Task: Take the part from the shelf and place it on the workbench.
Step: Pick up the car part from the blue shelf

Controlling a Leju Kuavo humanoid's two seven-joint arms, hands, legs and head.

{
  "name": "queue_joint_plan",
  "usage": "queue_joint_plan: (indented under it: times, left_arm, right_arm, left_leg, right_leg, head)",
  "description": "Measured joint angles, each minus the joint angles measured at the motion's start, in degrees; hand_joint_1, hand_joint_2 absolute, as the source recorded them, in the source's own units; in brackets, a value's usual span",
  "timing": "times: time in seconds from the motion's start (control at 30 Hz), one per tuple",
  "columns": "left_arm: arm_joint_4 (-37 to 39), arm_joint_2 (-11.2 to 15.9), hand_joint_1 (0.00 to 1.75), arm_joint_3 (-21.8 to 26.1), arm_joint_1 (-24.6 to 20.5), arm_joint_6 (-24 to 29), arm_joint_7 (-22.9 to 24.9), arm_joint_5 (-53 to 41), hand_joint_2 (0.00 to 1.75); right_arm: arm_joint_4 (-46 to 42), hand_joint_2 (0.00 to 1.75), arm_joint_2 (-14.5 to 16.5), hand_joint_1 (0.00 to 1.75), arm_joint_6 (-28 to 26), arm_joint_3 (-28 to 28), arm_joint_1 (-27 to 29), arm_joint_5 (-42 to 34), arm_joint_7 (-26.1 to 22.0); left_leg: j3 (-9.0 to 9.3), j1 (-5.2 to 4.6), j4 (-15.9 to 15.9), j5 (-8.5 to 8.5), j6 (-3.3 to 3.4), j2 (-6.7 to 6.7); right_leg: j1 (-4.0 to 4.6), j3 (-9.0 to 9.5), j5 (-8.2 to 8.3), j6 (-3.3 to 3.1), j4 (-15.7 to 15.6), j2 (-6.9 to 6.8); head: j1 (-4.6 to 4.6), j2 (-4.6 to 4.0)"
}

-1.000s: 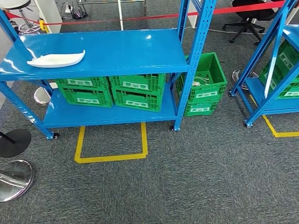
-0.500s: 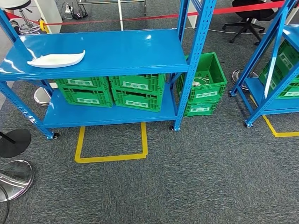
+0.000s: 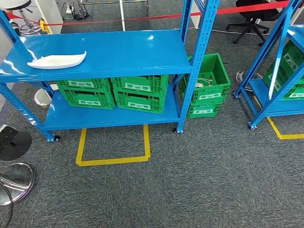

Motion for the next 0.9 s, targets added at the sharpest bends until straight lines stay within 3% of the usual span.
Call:
queue_joint_plan:
  times: [0.13, 0.3, 0.43, 0.6, 0.73, 0.9]
  left_arm:
    - [0.13, -0.14, 0.0, -0.02, -0.57, 0.0, 0.0, -2.28, 0.0]
    - [0.21, -1.32, 0.0, -0.02, -2.12, 0.0, 1.16, -11.66, 0.0]
    - [0.22, -4.45, 0.0, 0.09, -2.9, 0.0, 8.36, -20.61, 0.0]
    - [0.25, -9.61, 0.0, 0.16, -0.54, 0.0, 17.37, -24.55, 0.0]
    - [0.25, -12.52, 0.0, 0.24, 2.19, 0.02, 19.94, -25.93, 0.0]
    - [0.27, -14.04, 0.0, 0.07, 4.43, 0.02, 22.92, -29.21, 0.0]
  right_arm:
    - [0.55, 0.0, 0.02, 0.0, 0.36, 0.01, -0.04, 0.29, 0.22]
    - [1.66, 0.0, 0.12, 0.0, 2.12, 0.0, -0.35, 1.26, 0.84]
    - [2.62, 0.0, 0.45, 0.0, 2.22, 0.0, -0.71, 1.21, 0.99]
    - [2.69, 0.0, 0.73, 0.0, 0.16, 0.02, -0.83, 0.67, 1.43]
    - [2.67, 0.0, 0.82, 0.0, -0.44, 0.07, -0.82, 0.58, 1.67]
    - [2.66, 0.0, 0.9, 0.0, -0.46, 0.09, -0.82, 0.68, 1.87]
  left_leg:
    - [0.0, 0.0, 0.0, 0.0, 0.0, 0.0]
    - [0.0, 0.0, 0.0, 0.02, 0.02, -0.01]
    - [0.0, -0.05, 0.01, 0.04, 0.06, -0.02]
    - [-0.01, -0.08, 0.01, 0.03, 0.07, 0.0]
    - [-0.05, -0.08, 0.01, 0.03, 0.07, 0.0]
    - [-0.07, -0.07, 0.01, 0.03, 0.07, 0.0]
  right_leg:
    - [0.0, -0.01, 0.0, 0.0, 0.0, -0.01]
    - [-0.01, 0.0, 0.01, 0.01, 0.0, -0.04]
    - [-0.08, 0.04, 0.05, 0.07, 0.0, -0.07]
    - [-0.11, 0.02, 0.08, 0.12, -0.01, 0.01]
    - [-0.09, -0.03, 0.08, 0.13, -0.01, 0.0]
    - [-0.07, -0.07, 0.07, 0.12, -0.01, -0.01]
  head:
    - [-0.01, 0.0]
    - [-0.01, 0.0]
    - [-0.01, 0.0]
    - [0.0, 0.0]
    - [0.0, 0.0]
    - [0.0, 0.0]
